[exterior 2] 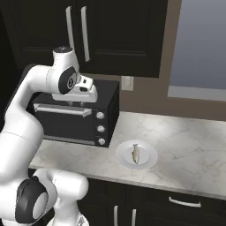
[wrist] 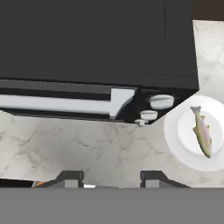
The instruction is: Place the fish on the rack of the oven, and slide the rack back inside. Close the oven door.
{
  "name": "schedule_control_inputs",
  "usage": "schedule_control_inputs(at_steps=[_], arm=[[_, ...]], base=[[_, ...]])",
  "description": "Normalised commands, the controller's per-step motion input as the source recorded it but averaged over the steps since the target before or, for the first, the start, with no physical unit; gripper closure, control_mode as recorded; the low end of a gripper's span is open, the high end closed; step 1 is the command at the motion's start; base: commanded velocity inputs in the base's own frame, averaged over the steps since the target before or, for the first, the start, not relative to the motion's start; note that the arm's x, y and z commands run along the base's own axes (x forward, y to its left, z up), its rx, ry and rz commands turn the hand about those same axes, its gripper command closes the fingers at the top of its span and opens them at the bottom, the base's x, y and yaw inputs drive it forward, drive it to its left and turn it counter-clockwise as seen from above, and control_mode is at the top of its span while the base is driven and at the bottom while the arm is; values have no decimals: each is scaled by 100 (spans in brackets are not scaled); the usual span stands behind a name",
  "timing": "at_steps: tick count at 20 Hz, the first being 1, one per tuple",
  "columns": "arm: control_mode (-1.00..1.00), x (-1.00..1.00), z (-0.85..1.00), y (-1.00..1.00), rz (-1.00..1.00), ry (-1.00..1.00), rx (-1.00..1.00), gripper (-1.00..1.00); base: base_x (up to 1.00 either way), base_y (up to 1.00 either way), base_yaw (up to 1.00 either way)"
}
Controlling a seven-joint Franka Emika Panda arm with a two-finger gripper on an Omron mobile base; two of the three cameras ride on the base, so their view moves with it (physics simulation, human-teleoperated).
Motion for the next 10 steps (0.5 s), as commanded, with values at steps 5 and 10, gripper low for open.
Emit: schedule_control_inputs(at_steps=[5, 10], arm=[[-100, -55, -2, -31, 3, -13, 6, -100], [-100, -59, -16, -73, 14, -2, -1, -100]], base=[[0, 0, 0], [0, 0, 0]])
